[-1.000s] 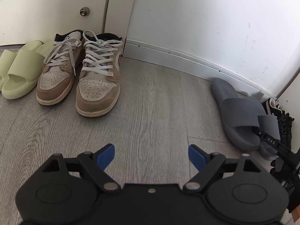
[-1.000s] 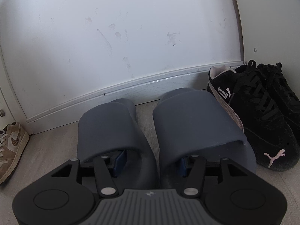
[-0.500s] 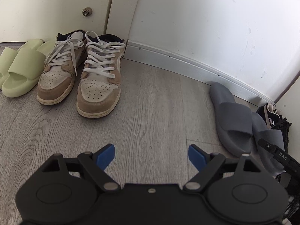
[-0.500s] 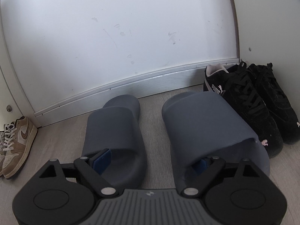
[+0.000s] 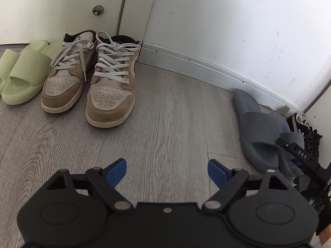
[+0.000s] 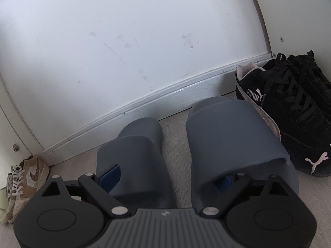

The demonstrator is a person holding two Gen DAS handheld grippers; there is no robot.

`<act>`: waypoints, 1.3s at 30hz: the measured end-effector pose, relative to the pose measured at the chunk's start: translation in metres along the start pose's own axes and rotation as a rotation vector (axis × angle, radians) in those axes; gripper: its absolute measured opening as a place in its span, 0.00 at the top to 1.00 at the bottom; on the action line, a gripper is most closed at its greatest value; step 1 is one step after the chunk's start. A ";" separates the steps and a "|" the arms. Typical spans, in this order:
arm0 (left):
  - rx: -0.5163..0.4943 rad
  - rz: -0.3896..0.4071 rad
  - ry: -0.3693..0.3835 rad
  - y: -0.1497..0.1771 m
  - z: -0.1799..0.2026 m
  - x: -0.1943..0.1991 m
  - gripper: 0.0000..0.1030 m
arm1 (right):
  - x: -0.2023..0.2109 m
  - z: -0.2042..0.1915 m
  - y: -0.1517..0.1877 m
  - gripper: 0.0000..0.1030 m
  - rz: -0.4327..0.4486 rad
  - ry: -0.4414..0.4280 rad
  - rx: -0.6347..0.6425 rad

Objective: Organize scattered shoes
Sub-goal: 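Lower the grey slides beside the black sneakers and open the right tool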

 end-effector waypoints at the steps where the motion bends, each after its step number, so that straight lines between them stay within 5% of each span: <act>1: 0.002 -0.001 0.002 0.000 -0.001 0.000 0.16 | 0.001 0.001 0.003 0.07 -0.002 -0.005 -0.019; 8: -0.009 -0.004 0.006 0.000 0.002 -0.001 0.16 | 0.016 0.019 0.014 0.05 0.006 -0.078 -0.181; 15: -0.015 0.000 -0.002 0.001 0.003 0.000 0.16 | 0.023 0.015 0.030 0.04 0.023 -0.013 -0.095; 23: -0.005 -0.004 -0.004 0.001 0.002 -0.001 0.16 | 0.047 0.032 0.047 0.00 0.165 -0.075 -0.391; 28: -0.008 -0.005 0.000 0.001 0.003 -0.002 0.16 | 0.058 0.001 0.047 0.00 0.153 0.132 -0.085; 31: -0.016 -0.004 -0.003 0.002 0.004 -0.002 0.16 | 0.046 -0.002 0.044 0.00 0.093 0.178 0.019; 39: -0.006 -0.008 -0.001 0.001 0.002 -0.004 0.16 | 0.022 0.005 0.025 0.01 0.043 0.134 0.077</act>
Point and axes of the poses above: each gripper's, at about its wrist camera, not at the fingertips, and x roughly against the way its jaws point, z to its right, y to its underside, the point moved 7 cm from there along -x, roughly the way its jaws point, and after that the axes turned 15 degrees about -z, right-handed, at the moved point
